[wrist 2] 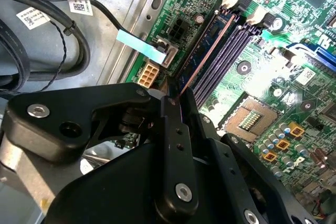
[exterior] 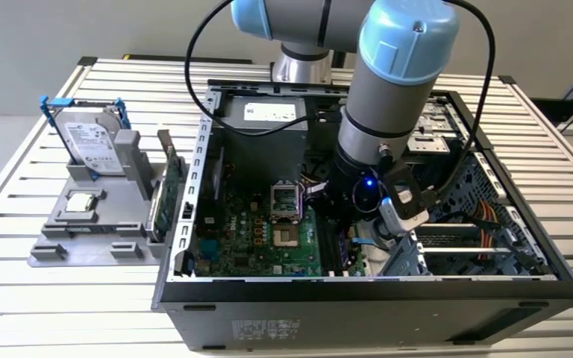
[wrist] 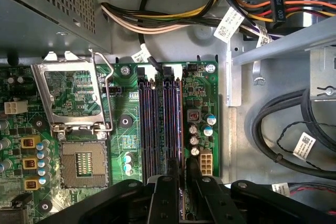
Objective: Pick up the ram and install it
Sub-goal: 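Insert the ram into the slot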
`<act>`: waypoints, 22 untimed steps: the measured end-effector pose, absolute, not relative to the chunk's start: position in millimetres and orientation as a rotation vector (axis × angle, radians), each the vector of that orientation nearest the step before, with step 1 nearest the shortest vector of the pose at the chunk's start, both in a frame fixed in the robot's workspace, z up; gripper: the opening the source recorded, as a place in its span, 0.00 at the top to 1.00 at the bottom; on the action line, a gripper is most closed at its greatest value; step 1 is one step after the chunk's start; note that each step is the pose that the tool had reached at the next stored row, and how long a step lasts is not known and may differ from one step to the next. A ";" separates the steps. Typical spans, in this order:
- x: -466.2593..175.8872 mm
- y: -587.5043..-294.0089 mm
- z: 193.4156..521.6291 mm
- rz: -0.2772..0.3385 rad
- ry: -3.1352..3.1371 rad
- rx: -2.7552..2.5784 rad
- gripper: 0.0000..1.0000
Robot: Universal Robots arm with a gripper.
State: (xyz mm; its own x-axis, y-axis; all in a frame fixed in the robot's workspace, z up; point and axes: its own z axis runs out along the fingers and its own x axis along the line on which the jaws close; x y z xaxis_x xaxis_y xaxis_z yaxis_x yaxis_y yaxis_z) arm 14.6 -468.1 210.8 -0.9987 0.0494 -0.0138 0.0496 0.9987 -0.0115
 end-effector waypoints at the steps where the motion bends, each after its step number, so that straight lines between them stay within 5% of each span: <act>1: 14.6 -468.1 210.8 -0.018 3.127 0.077 0.00; 22: 14.6 -468.5 243.6 -0.018 3.128 0.084 0.00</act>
